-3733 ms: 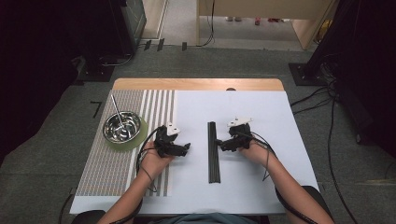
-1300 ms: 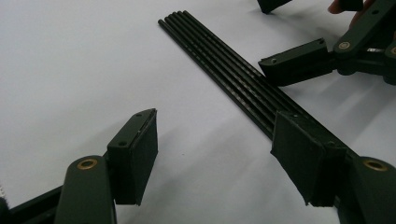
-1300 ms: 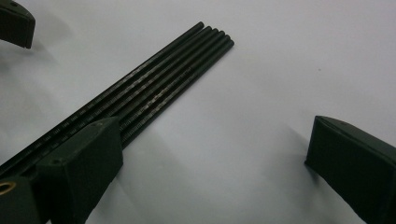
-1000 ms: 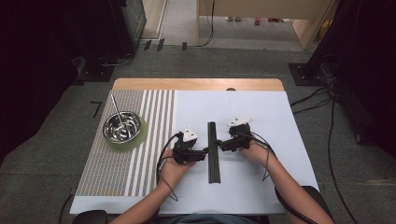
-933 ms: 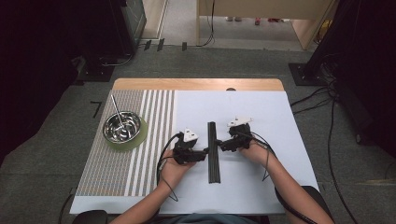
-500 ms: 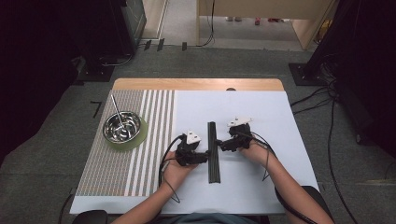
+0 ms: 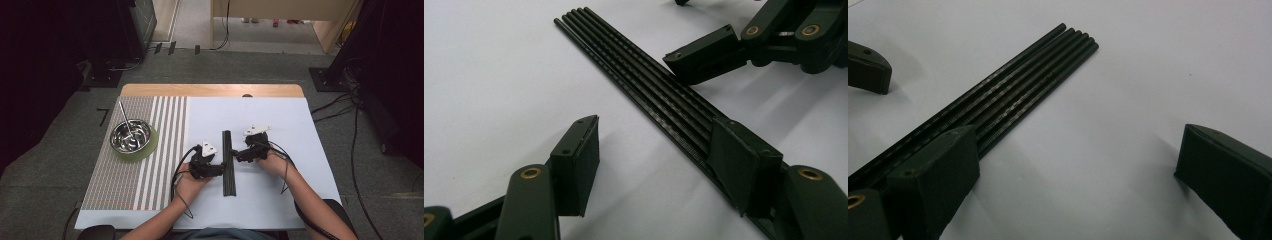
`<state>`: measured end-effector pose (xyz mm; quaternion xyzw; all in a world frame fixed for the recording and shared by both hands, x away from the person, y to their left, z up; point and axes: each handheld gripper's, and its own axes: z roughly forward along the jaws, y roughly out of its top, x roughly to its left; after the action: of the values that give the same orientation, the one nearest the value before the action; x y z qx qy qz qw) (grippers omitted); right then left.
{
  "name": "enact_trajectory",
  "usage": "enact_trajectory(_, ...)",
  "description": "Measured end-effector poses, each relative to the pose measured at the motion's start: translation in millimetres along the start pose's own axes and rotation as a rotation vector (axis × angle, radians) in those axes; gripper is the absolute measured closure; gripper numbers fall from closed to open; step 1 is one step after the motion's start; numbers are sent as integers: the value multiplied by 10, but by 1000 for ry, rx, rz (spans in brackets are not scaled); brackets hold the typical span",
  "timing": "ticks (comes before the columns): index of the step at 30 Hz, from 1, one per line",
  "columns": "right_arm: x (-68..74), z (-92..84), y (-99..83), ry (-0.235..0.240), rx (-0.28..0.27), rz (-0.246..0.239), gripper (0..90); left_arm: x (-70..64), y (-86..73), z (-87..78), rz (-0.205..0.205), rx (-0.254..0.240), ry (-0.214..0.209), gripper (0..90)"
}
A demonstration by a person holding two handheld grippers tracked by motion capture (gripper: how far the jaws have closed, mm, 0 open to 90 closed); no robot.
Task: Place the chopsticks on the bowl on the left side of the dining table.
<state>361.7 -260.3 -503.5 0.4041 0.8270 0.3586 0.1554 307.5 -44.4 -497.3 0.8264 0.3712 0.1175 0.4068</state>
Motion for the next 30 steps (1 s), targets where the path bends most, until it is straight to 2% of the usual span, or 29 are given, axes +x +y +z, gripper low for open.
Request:
enact_trajectory(5,-1,0,0,-1,0,0,33,9,-4,-7,-6,-2,3,421)
enact_trajectory(10,-1,0,0,-1,0,-1,33,37,-10,-21,-8,-5,12,531)
enact_trajectory(11,-1,0,0,-1,0,-1,33,46,-11,-24,-8,-4,14,531)
enact_trajectory(15,0,0,0,-1,0,-1,33,66,-15,-34,-15,-3,28,636)
enact_trajectory(16,0,0,0,-1,0,-1,33,69,-19,-41,-3,0,46,673)
enact_trajectory(21,0,0,0,0,0,0,33,91,-14,-51,10,8,55,785)
enact_trajectory(27,1,2,1,1,-2,1,33,140,8,-64,1,23,37,800)
enact_trajectory(30,1,1,1,0,-2,2,32,161,18,-70,5,25,44,813)
